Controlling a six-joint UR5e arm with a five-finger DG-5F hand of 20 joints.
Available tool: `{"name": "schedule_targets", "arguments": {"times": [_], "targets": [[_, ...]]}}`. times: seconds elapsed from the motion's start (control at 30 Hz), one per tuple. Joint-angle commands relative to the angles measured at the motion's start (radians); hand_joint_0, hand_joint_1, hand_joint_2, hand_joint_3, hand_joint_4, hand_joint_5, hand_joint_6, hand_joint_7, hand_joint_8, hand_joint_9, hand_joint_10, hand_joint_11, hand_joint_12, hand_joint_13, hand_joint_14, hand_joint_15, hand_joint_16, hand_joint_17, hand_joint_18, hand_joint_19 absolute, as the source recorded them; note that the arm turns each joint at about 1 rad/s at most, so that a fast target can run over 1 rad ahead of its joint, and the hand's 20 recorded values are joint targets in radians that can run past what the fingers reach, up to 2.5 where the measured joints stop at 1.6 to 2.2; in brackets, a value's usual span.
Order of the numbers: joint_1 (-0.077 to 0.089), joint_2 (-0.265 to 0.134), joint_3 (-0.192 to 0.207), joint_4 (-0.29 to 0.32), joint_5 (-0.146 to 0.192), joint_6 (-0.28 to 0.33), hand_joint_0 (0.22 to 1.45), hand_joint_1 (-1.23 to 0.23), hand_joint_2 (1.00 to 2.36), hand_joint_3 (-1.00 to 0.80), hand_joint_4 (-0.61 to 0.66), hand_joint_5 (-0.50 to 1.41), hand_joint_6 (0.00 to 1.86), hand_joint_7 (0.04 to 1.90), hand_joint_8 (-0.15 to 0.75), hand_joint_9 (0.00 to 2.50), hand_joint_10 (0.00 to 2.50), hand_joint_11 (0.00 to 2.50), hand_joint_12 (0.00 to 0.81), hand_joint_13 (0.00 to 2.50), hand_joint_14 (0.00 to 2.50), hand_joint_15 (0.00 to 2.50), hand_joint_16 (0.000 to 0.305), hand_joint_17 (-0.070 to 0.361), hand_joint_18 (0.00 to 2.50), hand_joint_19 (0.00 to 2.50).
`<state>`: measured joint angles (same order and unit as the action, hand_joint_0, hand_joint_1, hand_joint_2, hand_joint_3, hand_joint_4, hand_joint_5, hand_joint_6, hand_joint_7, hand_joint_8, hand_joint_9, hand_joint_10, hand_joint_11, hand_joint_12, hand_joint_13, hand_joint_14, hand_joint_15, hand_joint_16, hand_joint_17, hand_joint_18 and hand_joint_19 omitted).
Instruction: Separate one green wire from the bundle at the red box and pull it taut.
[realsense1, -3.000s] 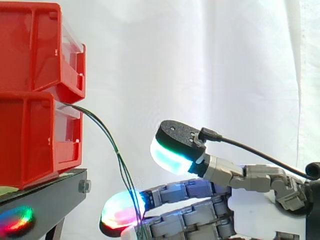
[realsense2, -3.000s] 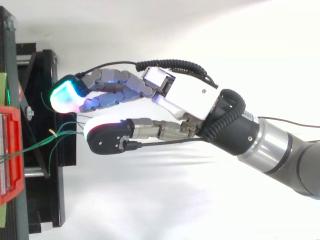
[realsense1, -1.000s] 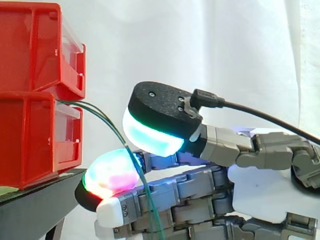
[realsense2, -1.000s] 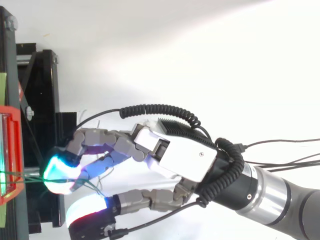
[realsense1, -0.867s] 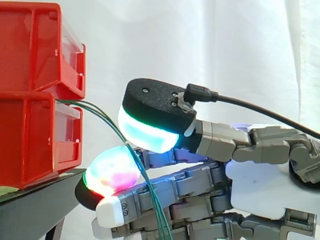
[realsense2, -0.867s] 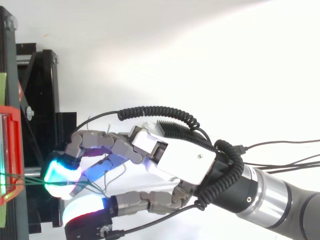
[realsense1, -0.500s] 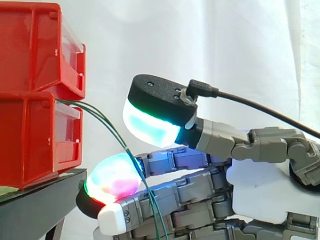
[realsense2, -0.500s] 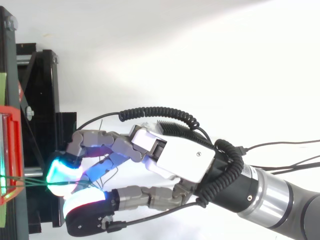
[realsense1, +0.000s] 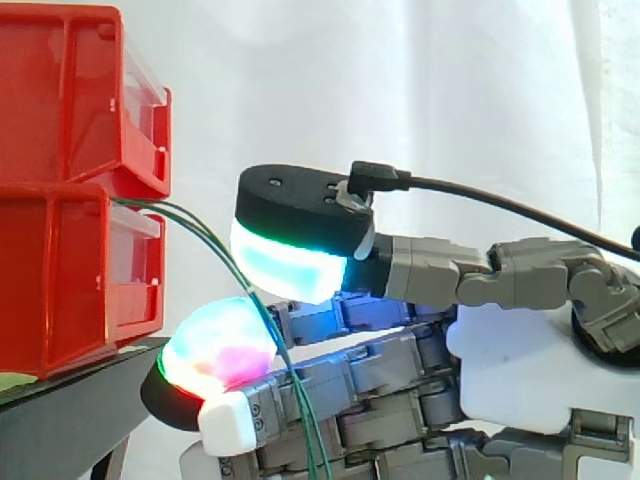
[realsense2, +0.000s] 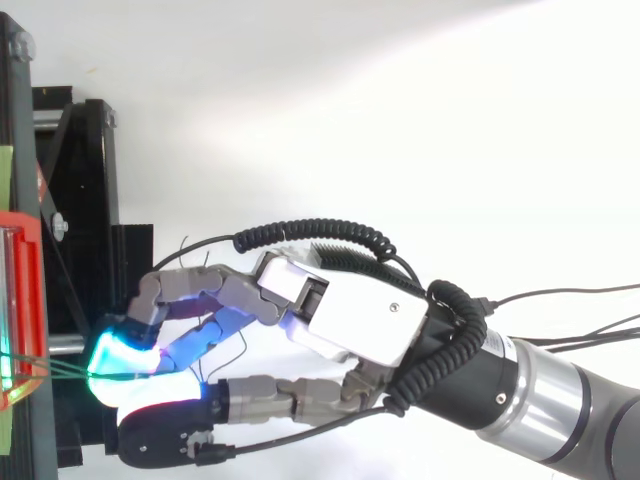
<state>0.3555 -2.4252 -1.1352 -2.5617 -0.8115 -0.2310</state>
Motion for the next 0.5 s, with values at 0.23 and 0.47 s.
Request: {"name": "schedule_targets", "arguments": {"times": [0.23, 0.47], "targets": [[0.0, 0.002, 0.055, -0.143, 0.0, 0.099, 0.58, -0.63, 1.01, -0.22, 0.18, -0.13, 0.9, 1.07, 0.285, 0.97, 0.01, 0.33, 0.358, 0.59, 0.01, 0.19, 0.05, 0.113, 0.53, 0.38], [-0.001, 0.002, 0.081, -0.184, 0.0, 0.107, 0.56, -0.64, 1.01, -0.28, 0.18, -0.14, 0.9, 1.03, 0.27, 0.97, 0.01, 0.37, 0.347, 0.58, 0.01, 0.22, 0.048, 0.108, 0.51, 0.4]]}}
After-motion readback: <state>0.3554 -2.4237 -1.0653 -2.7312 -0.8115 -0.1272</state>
